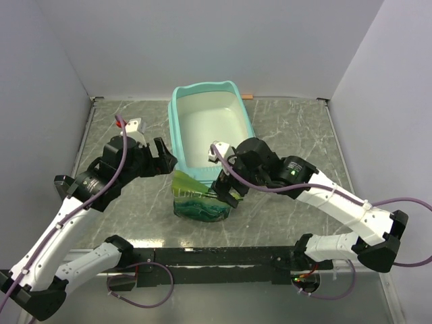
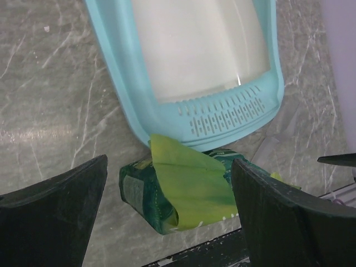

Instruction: Fill the litter box with clean litter

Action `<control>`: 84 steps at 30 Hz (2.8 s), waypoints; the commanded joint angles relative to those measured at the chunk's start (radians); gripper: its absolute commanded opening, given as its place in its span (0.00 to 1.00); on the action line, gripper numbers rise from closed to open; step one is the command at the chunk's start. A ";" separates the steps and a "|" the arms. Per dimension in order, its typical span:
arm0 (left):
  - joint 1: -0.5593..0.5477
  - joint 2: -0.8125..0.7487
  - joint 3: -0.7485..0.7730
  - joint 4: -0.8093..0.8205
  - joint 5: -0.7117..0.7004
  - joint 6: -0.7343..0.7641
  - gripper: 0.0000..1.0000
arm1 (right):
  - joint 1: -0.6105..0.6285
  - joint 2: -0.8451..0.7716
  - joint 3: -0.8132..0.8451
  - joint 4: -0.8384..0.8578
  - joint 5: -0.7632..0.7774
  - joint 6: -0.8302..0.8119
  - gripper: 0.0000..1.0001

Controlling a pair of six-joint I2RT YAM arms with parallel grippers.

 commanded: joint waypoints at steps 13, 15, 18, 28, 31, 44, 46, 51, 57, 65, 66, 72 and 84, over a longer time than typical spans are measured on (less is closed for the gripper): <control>0.001 -0.065 0.009 -0.077 -0.040 -0.016 0.97 | 0.146 0.043 -0.045 0.035 0.130 -0.127 0.93; 0.001 -0.065 0.008 -0.076 -0.041 -0.014 0.97 | 0.148 0.048 -0.050 0.034 0.142 -0.130 0.92; 0.001 -0.065 0.008 -0.071 -0.043 -0.014 0.97 | 0.148 0.054 -0.065 0.028 0.164 -0.134 0.92; 0.001 -0.039 0.002 -0.043 -0.029 -0.019 0.97 | 0.149 0.048 -0.100 0.040 0.197 -0.136 0.45; 0.001 -0.038 -0.004 -0.033 -0.032 -0.020 0.97 | 0.152 0.045 -0.117 0.068 0.224 -0.133 0.00; 0.001 -0.036 -0.027 -0.014 -0.029 -0.017 0.97 | 0.148 -0.060 -0.090 0.069 0.392 -0.033 0.00; 0.003 -0.033 -0.030 -0.010 -0.027 -0.014 0.97 | 0.146 -0.084 -0.068 0.049 0.453 -0.007 0.00; 0.001 -0.032 -0.037 -0.002 -0.029 -0.009 0.97 | 0.136 -0.101 0.004 -0.072 0.630 0.079 0.00; 0.001 -0.032 -0.052 0.023 -0.008 -0.005 0.97 | -0.086 -0.130 0.007 -0.121 0.721 0.238 0.00; 0.001 -0.033 -0.079 0.053 0.022 0.000 0.97 | -0.493 -0.094 -0.073 0.049 0.606 0.384 0.00; 0.001 -0.032 -0.081 0.058 0.025 0.003 0.97 | -0.562 -0.087 -0.080 0.093 0.584 0.395 0.00; 0.001 -0.038 -0.086 0.073 0.054 0.017 0.97 | -0.785 0.053 -0.114 0.186 0.457 0.499 0.00; 0.001 -0.074 -0.130 0.115 0.213 0.061 0.97 | -1.104 0.345 -0.261 0.443 0.123 0.646 0.00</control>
